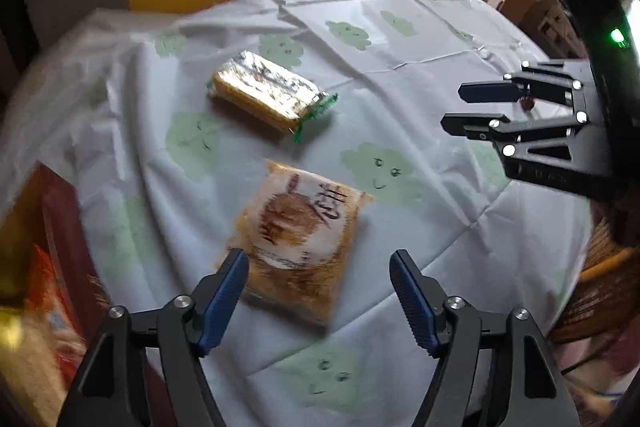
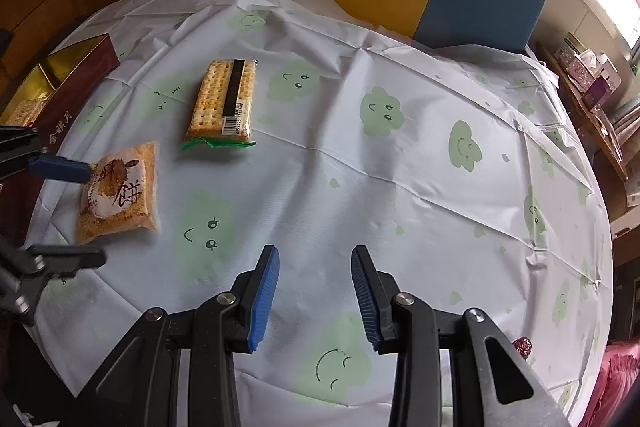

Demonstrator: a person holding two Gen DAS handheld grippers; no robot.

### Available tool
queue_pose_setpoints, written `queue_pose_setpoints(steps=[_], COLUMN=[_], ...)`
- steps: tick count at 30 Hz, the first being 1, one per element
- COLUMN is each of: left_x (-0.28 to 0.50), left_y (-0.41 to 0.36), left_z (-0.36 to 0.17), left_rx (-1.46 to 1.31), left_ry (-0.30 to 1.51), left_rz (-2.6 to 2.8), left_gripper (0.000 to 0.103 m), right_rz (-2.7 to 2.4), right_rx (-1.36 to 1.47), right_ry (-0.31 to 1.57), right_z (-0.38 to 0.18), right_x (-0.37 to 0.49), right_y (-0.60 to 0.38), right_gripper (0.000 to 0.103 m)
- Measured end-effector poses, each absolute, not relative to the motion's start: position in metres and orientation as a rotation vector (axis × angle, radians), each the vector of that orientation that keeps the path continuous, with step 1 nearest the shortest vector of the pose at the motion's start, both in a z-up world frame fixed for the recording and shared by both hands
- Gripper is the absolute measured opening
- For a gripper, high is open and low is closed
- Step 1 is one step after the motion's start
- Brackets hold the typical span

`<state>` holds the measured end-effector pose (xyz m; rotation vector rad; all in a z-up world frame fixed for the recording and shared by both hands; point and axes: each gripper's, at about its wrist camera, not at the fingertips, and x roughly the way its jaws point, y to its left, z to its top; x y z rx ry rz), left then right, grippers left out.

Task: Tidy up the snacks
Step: 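Grasp the white round-cake pack with the left gripper, then grasp the saltine cracker pack with the right gripper while the left gripper holds the cake pack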

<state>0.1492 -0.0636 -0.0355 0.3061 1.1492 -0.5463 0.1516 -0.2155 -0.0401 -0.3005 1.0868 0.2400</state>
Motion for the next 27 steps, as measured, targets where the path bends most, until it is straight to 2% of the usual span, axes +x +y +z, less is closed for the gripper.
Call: queue_pose_setpoints(steps=[12,13,14,16,27], left_x=[0.180,0.183,0.184,0.183,0.131], left_y=[-0.078,-0.079,-0.079,-0.081,-0.057], left_z=[-0.055,-0.059,-0.061,-0.064,-0.063], left_rx=[0.485,0.473,0.469,0.458,0.257], left_ry=[1.148,1.167,1.179,1.169,1.125], left_rz=[-0.597,-0.598,-0.602,-0.592,-0.361], left_gripper=[0.081,0.076,0.066,0.063,0.062], right_rz=[0.234,0.234,0.233,0.230,0.227], right_rx=[-0.308,-0.306,-0.305,-0.305,-0.319], right_ry=[1.098,1.097,1.097,1.099,1.109], right_z=[-0.041,-0.041,-0.041,-0.042,-0.045], right_x=[0.153,0.154,0.154,0.155,0.154], right_y=[-0.216,-0.216,-0.216,-0.217,-0.215], right_gripper=[0.038,0.038,0.038,0.038,0.038])
